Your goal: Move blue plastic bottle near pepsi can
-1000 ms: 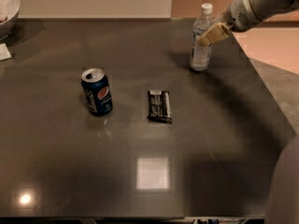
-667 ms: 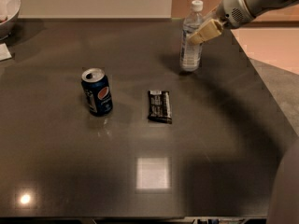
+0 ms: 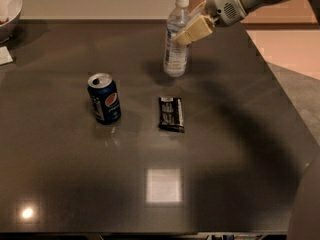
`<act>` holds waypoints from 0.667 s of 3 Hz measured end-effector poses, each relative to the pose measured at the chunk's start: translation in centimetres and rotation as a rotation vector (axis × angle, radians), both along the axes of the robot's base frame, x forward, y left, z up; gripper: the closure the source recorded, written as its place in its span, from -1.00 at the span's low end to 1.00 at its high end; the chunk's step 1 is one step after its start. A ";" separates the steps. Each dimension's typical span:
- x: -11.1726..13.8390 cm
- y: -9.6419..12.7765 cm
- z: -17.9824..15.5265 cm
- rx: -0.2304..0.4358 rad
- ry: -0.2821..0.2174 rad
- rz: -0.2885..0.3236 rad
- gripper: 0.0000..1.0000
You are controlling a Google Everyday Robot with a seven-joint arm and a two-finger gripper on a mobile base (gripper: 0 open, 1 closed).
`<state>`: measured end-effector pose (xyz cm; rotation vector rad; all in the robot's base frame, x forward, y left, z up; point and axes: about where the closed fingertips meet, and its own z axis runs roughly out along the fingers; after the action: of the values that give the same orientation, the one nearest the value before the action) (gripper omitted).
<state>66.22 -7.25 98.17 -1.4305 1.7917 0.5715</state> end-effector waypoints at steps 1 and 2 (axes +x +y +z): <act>-1.5 3.5 -0.4 0.005 0.015 0.083 1.00; -3.4 6.3 -1.5 -0.002 0.041 0.149 1.00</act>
Offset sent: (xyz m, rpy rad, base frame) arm -0.0605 0.0929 -0.0305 -0.0132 0.0764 0.2281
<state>62.86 -0.97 96.65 -1.5729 1.7271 0.6803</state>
